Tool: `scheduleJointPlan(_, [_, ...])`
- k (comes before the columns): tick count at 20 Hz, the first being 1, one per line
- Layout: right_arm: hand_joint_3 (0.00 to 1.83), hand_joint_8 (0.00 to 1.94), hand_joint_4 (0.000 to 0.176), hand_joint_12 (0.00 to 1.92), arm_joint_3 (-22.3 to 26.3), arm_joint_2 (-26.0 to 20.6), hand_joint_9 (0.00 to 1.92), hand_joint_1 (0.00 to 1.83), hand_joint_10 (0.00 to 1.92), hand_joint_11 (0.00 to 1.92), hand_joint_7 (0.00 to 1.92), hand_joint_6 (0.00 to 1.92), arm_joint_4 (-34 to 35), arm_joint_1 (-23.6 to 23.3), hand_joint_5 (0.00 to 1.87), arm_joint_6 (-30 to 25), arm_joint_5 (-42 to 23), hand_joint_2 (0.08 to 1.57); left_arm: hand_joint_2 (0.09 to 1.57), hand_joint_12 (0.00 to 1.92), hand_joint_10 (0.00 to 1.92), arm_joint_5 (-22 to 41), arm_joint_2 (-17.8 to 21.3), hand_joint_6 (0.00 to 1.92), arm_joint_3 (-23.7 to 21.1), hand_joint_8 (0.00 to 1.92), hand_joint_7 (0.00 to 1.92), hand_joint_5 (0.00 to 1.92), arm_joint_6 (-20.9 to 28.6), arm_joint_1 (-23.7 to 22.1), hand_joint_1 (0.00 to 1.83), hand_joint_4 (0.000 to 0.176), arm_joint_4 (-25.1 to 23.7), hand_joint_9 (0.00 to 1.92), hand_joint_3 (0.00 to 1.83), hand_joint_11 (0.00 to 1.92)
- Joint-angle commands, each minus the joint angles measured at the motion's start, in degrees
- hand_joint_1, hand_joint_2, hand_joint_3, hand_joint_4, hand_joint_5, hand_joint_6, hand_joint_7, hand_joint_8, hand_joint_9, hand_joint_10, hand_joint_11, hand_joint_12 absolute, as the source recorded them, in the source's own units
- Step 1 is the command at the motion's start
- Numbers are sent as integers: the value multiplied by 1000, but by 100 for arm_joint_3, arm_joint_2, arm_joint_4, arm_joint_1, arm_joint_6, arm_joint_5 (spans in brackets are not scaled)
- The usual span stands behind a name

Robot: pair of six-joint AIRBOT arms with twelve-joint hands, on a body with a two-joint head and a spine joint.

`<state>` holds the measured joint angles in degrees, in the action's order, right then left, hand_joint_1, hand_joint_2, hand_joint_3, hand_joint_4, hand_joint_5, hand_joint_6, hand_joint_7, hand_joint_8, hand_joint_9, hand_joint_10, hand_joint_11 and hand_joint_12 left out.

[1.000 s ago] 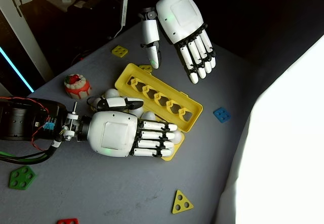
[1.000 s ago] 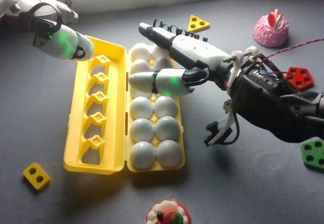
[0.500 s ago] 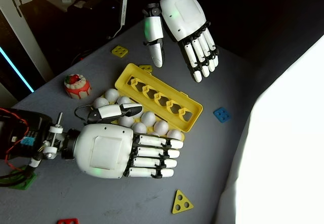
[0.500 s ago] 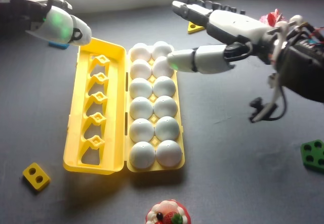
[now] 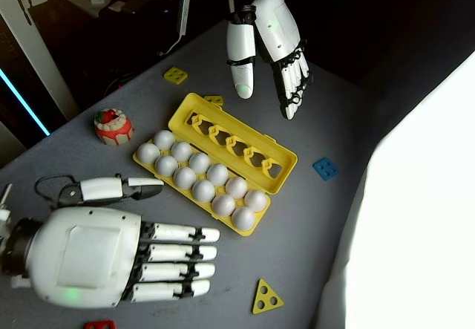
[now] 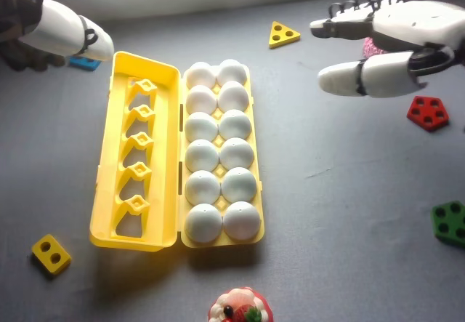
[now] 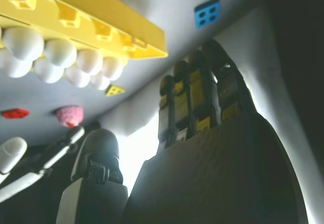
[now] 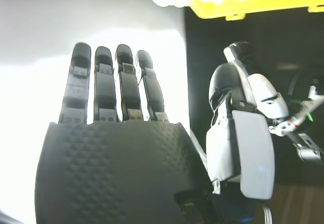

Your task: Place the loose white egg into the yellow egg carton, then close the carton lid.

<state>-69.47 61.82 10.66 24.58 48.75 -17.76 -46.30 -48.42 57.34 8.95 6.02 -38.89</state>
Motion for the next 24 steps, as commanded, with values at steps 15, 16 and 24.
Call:
scheduleJointPlan(15, [4, 14, 0, 0, 575, -1081, 151, 211, 17, 0, 218, 17, -1630, 643, 240, -1321, -1735, 1233, 1357, 1599, 982, 140, -37, 26, 226, 238, 595, 554, 1573, 631, 22, 0, -220, 253, 0, 0])
scheduleJointPlan(16, [4, 14, 0, 0, 575, -1076, 151, 211, 17, 0, 218, 17, -1630, 647, 240, -1325, -1722, 1233, 1357, 1599, 982, 161, -47, 26, 246, 238, 595, 554, 1597, 674, 22, 0, -220, 253, 0, 0])
scheduleJointPlan(24, [4, 13, 0, 149, 573, -976, 165, 196, 12, 2, 226, 10, -1606, 654, 256, -1327, -1848, 1224, 1357, 1599, 986, 431, -225, 19, 436, 564, 437, 541, 2176, 1161, 26, 0, -220, 244, 0, 4])
